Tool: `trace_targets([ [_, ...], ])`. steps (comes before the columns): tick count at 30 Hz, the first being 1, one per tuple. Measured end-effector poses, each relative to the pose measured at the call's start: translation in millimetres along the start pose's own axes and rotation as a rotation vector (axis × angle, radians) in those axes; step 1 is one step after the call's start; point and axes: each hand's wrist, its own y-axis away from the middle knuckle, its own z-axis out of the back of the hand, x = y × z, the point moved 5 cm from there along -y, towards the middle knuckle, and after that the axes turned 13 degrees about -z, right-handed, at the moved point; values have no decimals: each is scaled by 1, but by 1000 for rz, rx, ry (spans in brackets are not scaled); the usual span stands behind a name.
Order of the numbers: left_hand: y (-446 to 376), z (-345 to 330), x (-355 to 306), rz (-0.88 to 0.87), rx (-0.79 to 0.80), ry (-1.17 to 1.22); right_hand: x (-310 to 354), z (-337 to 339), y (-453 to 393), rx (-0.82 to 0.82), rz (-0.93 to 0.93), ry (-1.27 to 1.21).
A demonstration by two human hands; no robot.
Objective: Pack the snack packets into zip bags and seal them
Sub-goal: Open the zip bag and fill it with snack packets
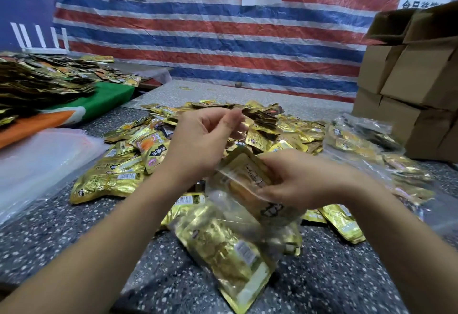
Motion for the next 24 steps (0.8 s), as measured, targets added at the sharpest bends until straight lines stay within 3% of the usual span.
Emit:
trace_targets([
  [3, 12, 6, 21, 133, -7, -72, -9, 11, 1, 1, -45, -141],
  [6, 28, 7, 35, 240, 147, -29, -13, 18, 1, 16, -46, -197],
  [9, 36, -1, 38, 269, 264, 94, -15, 21, 1, 4, -43, -244],
  [12, 34, -5, 35, 252, 241, 117, -16, 23, 2, -6, -57, -233],
  [16, 30, -8, 31, 228, 245, 96, -15, 28, 3, 16, -92, -88],
  [20, 29, -16, 24, 201, 291, 58, -3, 24, 1, 158, -92, 83],
  [24, 27, -22, 15, 119, 298, -121, 6, 14, -8, 197, -103, 216],
])
